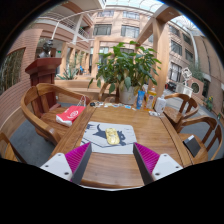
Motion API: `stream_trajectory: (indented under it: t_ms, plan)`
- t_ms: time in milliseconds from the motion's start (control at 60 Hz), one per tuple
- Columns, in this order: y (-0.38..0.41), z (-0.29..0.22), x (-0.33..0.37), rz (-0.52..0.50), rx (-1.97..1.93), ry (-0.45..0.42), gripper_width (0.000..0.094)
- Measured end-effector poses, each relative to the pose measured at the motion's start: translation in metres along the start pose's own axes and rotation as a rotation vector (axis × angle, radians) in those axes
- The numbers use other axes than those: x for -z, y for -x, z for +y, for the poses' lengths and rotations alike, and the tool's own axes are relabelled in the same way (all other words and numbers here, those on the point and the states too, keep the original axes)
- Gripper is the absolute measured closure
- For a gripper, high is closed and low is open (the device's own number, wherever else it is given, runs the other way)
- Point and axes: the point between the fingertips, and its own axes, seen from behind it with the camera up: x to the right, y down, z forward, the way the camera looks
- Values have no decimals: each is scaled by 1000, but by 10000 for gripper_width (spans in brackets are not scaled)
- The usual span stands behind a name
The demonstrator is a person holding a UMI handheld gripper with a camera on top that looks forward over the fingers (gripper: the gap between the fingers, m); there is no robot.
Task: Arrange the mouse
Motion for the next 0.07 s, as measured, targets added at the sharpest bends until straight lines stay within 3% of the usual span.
stream_trajectory:
  t_ms: [67]
  plan:
    - [3, 2, -2, 0, -3, -3, 80]
